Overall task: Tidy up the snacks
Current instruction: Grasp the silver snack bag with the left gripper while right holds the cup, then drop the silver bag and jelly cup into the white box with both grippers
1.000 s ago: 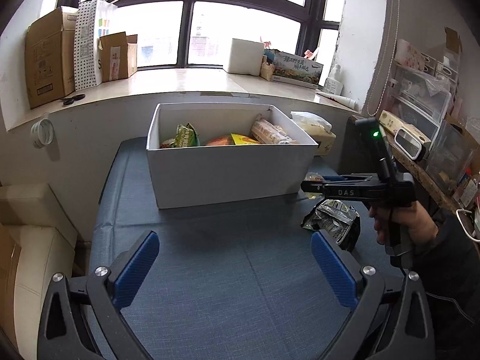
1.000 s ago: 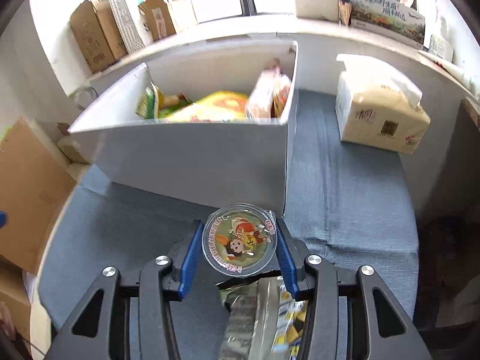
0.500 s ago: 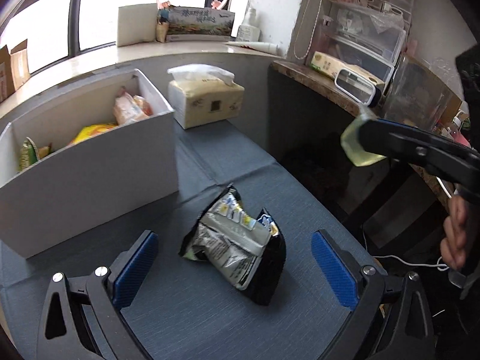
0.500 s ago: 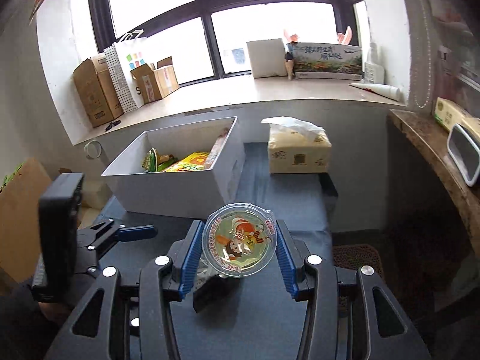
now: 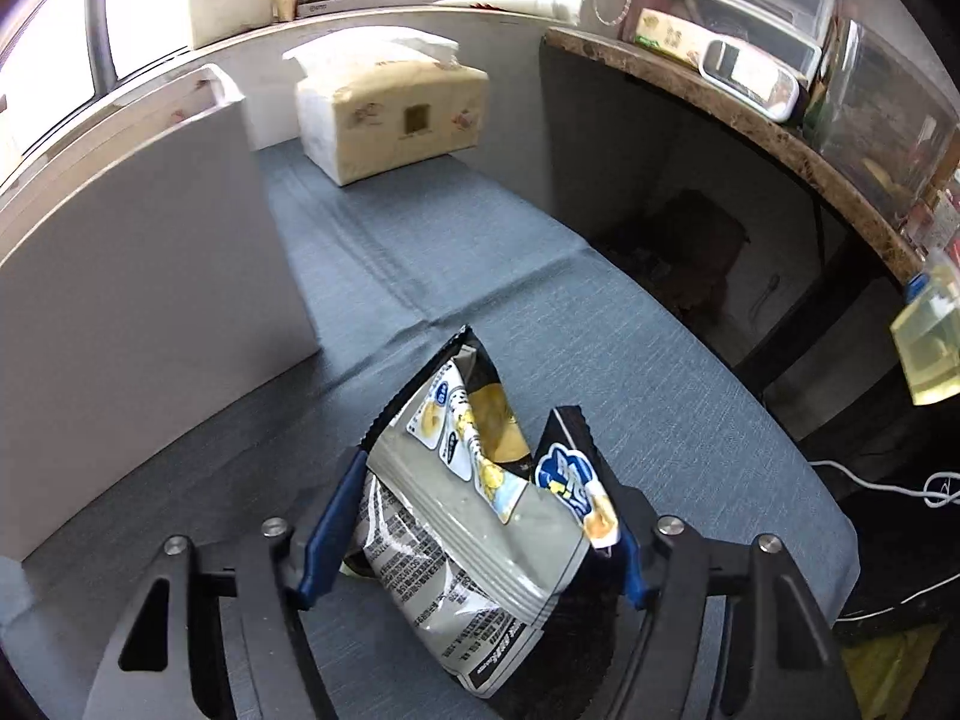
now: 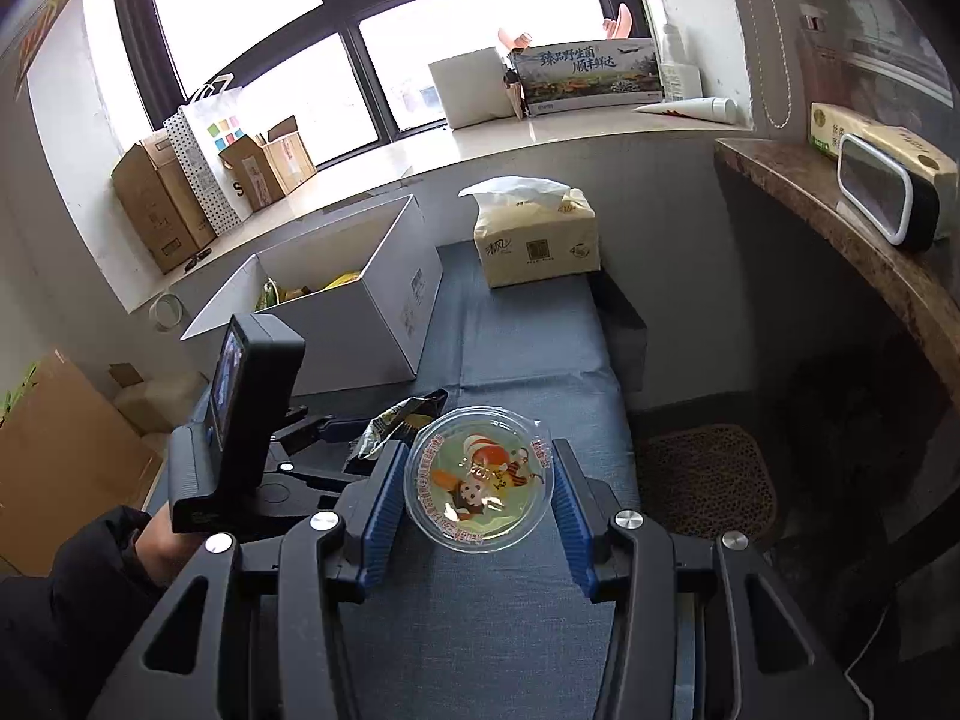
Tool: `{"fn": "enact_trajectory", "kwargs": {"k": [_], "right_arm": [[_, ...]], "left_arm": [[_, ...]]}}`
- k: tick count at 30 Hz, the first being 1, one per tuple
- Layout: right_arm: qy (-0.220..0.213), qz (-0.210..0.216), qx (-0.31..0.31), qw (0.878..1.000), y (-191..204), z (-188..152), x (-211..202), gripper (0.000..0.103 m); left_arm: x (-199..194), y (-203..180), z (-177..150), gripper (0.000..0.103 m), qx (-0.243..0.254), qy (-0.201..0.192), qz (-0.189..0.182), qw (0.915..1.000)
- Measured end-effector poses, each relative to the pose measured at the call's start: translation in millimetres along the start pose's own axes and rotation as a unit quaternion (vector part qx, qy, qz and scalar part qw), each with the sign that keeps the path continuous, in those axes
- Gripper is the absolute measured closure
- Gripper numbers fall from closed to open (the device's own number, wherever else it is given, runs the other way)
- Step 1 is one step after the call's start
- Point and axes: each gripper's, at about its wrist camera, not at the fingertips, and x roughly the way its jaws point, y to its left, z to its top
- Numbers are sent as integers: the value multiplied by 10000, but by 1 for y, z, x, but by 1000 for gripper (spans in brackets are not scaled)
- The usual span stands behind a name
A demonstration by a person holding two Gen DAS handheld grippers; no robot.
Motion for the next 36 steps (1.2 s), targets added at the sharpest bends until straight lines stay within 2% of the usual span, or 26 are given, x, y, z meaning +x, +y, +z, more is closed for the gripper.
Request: {"fn": "enact_trajectory", "kwargs": {"k": [3, 9, 13, 16, 21, 25, 29, 32, 33, 34, 35, 36], "right_arm": [[35, 144, -76, 9999, 10, 1, 8, 52], [181, 505, -306, 9981, 45, 3, 33, 52], [140, 741, -446, 9962, 72, 13, 51, 52], [-11, 973, -475, 9941, 89, 29, 59, 52], [-197, 1191, -549, 9912, 121, 76, 82, 52], [-295, 1107, -642, 9913, 142, 124, 111, 52], [-155, 965, -609, 9933, 149, 166, 150, 52], [2, 758, -736, 9944, 154, 181, 178, 52], [60, 712, -778, 9944, 156, 183, 186, 52], [135, 644, -789, 9947, 155, 184, 192, 50], [214, 606, -743, 9952, 155, 185, 198, 44], [293, 663, -682, 9950, 153, 186, 203, 16]], "left_arm": [[-20, 14, -8, 33, -189, -173, 40, 9997], [-90, 46, -29, 33, -569, -769, 168, 9953], [-143, 74, -36, 33, -854, -1255, 392, 9876], [-181, 92, -36, 33, -891, -1655, 602, 9803], [-217, 139, -7, 33, -1003, -2107, 890, 9683], [-212, 179, 33, 33, -1106, -2115, 1090, 9650], [-184, 211, 67, 33, -1185, -1921, 1163, 9672], [-156, 225, 80, 33, -1200, -1720, 1275, 9694], [-150, 229, 81, 30, -1198, -1678, 1253, 9705], [-145, 230, 81, 22, -1165, -1686, 1189, 9715], [-142, 231, 80, 16, -1147, -1713, 1199, 9711], [-140, 233, 79, 0, -1191, -1693, 1312, 9695]]}}
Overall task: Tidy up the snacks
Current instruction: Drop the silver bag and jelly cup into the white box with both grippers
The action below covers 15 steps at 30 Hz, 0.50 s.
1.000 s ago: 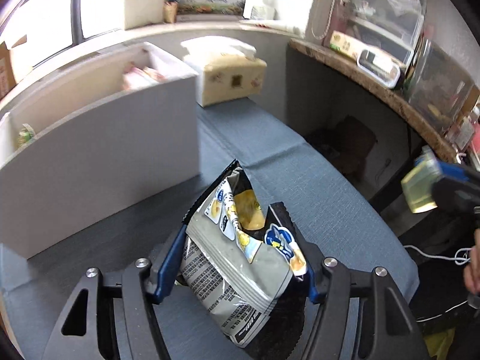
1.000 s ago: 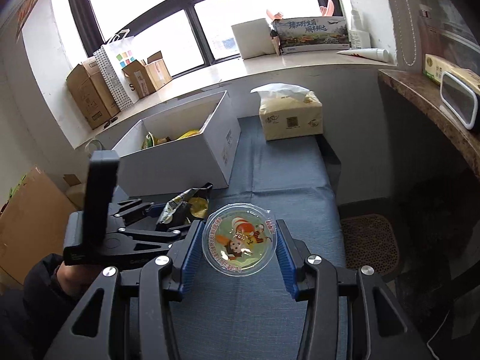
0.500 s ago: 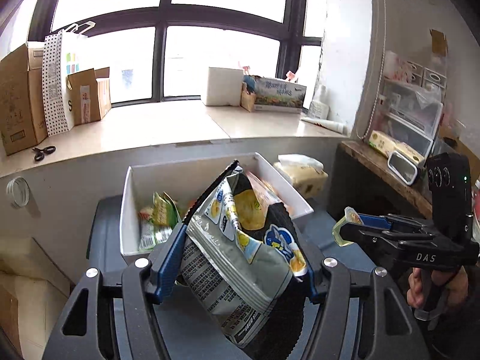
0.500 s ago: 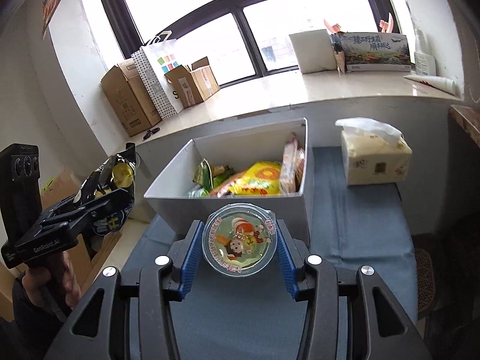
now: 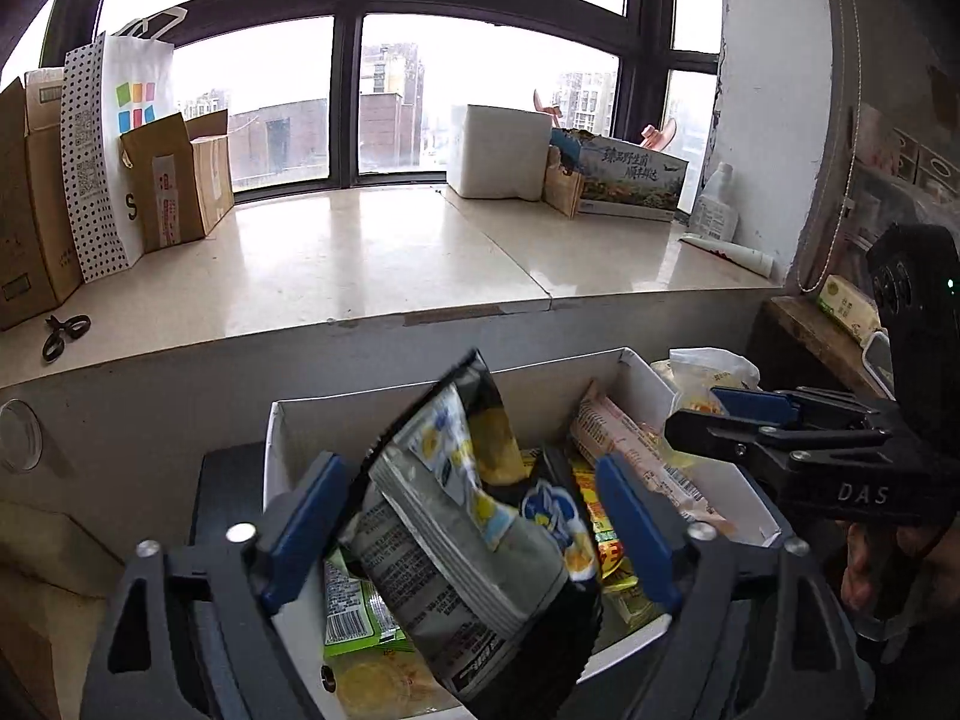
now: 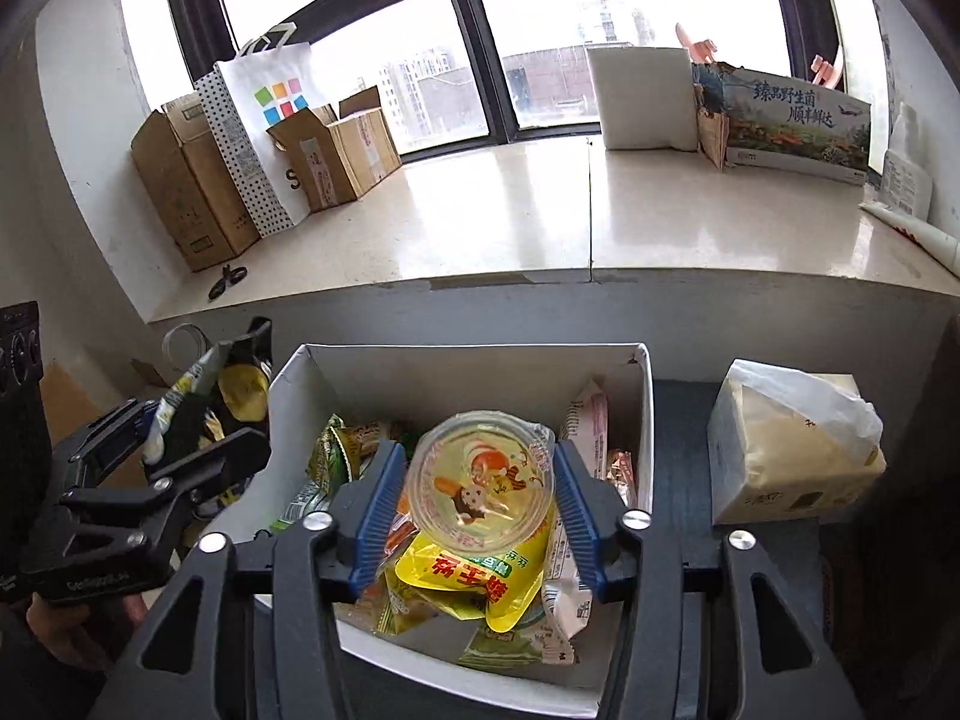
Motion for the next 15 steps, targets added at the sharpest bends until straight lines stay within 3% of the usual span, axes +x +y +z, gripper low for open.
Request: {"fn": "enact_trajectory", "kwargs": {"k": [1, 5, 8, 11, 15], "right_arm": [[21, -3, 74, 10000, -4, -1, 1, 0], [-229, -171, 90, 9996, -10, -10, -6, 0], [-225, -174, 58, 9996, -9, -15, -10, 0], [-288, -239, -87, 9993, -4, -19, -16, 0], [-460, -163, -191, 9986, 6, -22, -29, 0]], "left_arm": [[0, 1, -2, 0, -20, 16, 75, 10000], [-9, 16, -9, 0, -213, -106, -89, 9997], [-25, 22, -8, 0, -366, -325, 107, 9987], [-47, 22, -7, 0, -341, -663, 686, 9949], [-85, 20, -6, 0, -480, -1136, 712, 9898]]}}
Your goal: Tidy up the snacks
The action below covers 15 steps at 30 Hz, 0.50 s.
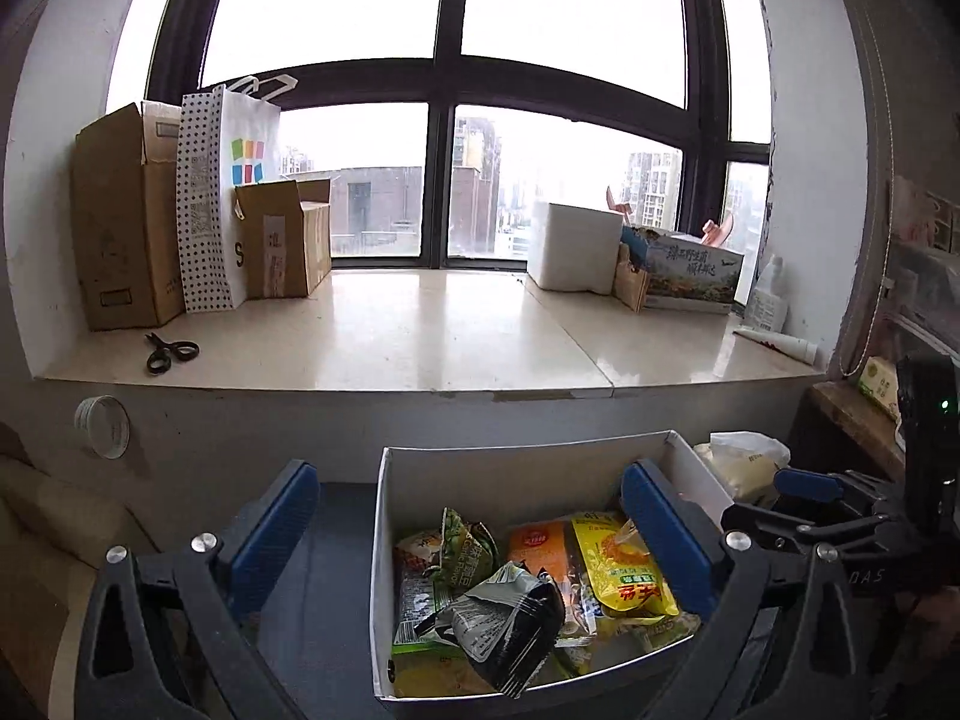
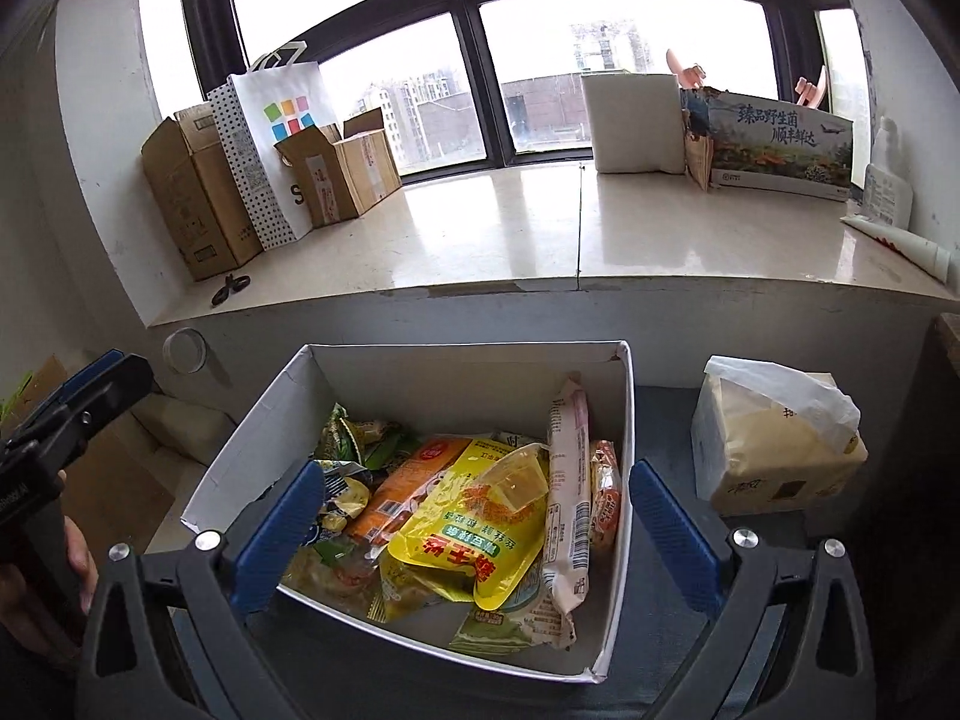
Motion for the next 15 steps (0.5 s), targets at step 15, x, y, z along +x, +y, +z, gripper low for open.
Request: {"fn": "enact_trajectory", "kwargs": {"k": [15], "right_arm": [[-1442, -546, -1312, 9793, 87, 1, -153, 0]], "left_arm": [[-140, -29, 22, 0, 263, -488, 94, 9984]]}}
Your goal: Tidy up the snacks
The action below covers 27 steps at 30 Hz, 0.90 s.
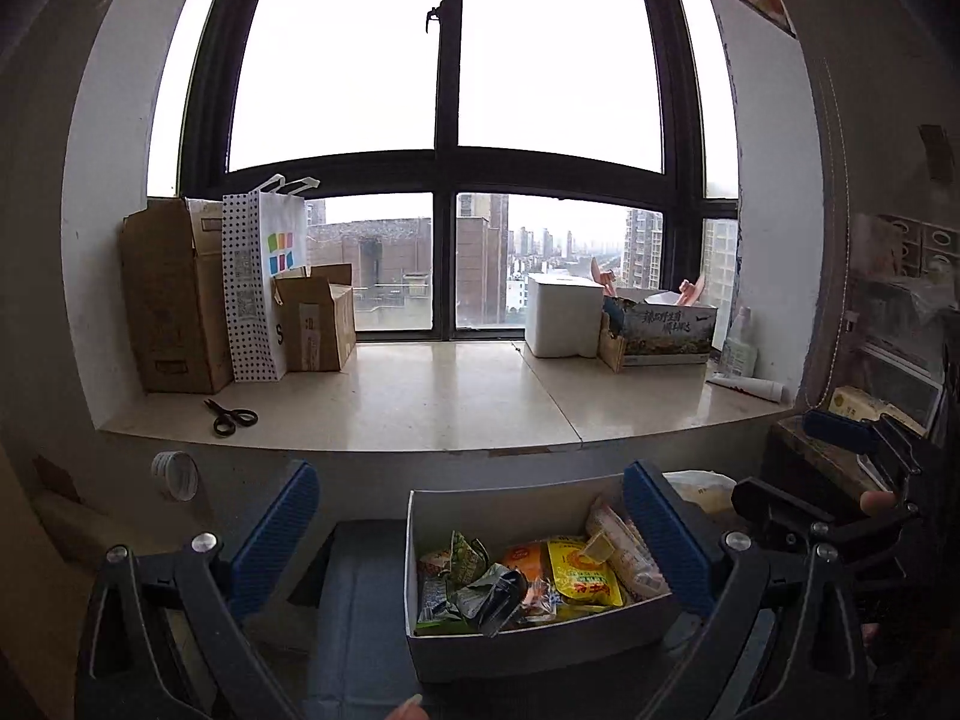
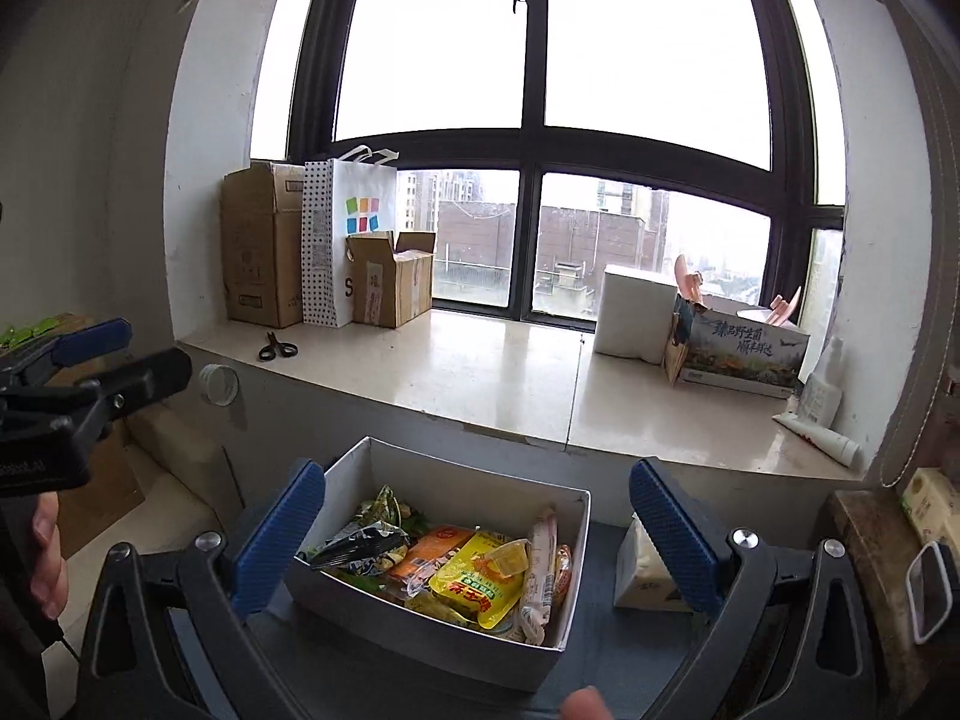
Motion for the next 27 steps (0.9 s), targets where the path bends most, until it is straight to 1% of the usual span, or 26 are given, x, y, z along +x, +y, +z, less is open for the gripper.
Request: {"fn": "enact_trajectory", "kwargs": {"k": [3, 5, 6, 7, 9, 10, 12, 14, 16, 18, 21, 23, 27], "right_arm": [[66, 63, 65, 9999, 6, -6, -24, 0], [131, 92, 183, 9997, 6, -15, -38, 0], [165, 155, 278, 9994, 6, -21, -44, 0], [233, 229, 371, 9988, 6, -29, -49, 0], [387, 430, 551, 9968, 7, -42, -58, 0], [438, 438, 514, 9968, 10, -49, -63, 0], [423, 379, 456, 9973, 17, -62, -71, 0], [476, 424, 518, 9966, 21, -73, -77, 0], [635, 492, 634, 9948, 22, -81, -77, 0], [700, 519, 651, 9941, 23, -86, -77, 0], [790, 448, 733, 9932, 19, -90, -76, 0], [819, 425, 789, 9926, 16, -91, -77, 0], [820, 411, 812, 9925, 14, -91, -79, 0]], "left_arm": [[-17, -8, -13, 0, -74, 293, -16, 9995], [-29, -8, -24, 0, -247, 512, -7, 9984], [-34, -7, -29, 0, -311, 589, -75, 9978], [-41, -7, -35, 0, -356, 614, -109, 9974], [-57, -11, -45, 0, -273, 547, 55, 9981], [-64, -13, -50, 0, -187, 505, 136, 9985], [-71, -17, -60, 0, -92, 551, 197, 9982], [-71, -18, -70, 0, -141, 709, 241, 9971], [-69, -20, -81, 0, -106, 896, 93, 9959], [-68, -21, -90, 0, -126, 1015, 78, 9947], [-67, -22, -99, 0, -163, 1157, -11, 9932], [-68, -22, -101, 0, -185, 1206, -74, 9925], [-70, -23, -98, 0, -168, 1170, -100, 9929]]}}
